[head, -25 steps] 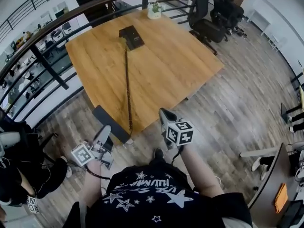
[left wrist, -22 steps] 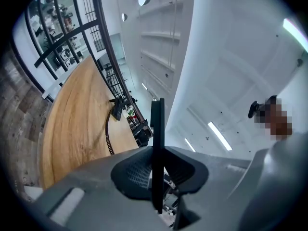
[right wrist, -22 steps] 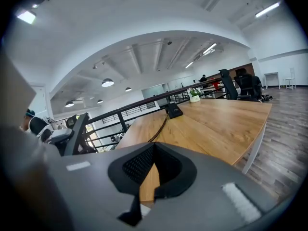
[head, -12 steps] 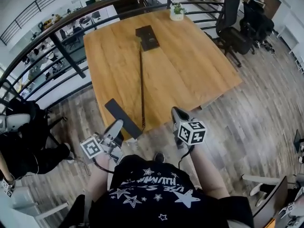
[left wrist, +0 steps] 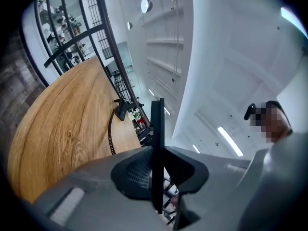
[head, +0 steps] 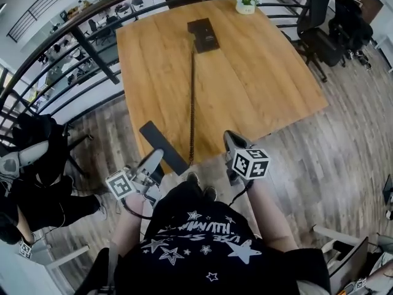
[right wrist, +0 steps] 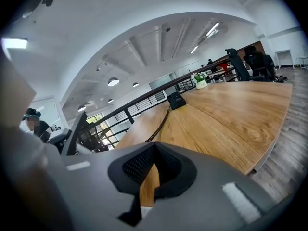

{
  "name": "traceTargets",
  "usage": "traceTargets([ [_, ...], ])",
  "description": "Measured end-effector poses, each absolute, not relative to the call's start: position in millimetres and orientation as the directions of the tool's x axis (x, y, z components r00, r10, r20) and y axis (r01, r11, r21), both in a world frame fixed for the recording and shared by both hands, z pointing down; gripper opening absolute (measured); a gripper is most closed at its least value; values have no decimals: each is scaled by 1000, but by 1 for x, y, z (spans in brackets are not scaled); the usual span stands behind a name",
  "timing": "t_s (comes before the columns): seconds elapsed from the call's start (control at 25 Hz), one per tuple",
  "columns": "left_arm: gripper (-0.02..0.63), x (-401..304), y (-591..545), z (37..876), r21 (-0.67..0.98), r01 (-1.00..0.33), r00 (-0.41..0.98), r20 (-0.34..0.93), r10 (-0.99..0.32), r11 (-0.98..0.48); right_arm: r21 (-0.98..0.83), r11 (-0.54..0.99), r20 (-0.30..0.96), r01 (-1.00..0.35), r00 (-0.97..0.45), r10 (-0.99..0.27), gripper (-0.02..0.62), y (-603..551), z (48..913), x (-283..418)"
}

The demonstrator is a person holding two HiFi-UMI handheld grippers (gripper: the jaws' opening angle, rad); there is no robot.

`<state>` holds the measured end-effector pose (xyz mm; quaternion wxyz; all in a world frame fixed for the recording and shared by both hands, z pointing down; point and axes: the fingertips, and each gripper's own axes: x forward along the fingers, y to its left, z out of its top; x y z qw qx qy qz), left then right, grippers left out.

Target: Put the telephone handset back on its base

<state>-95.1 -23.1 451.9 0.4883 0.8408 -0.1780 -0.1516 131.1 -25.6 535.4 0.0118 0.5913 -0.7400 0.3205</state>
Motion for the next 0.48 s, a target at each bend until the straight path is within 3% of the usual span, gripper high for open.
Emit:
traceTargets([
  [0.24, 77, -75, -59, 463, 886, -120, 907, -86, -412, -449, -423, 56, 406, -904, -245, -880, 2, -51, 520, 162],
  [0.48, 77, -42, -121, 435, 859, -25, 929, -169, -330, -511, -384, -14, 347, -923, -130, -929, 2, -93, 472, 212],
])
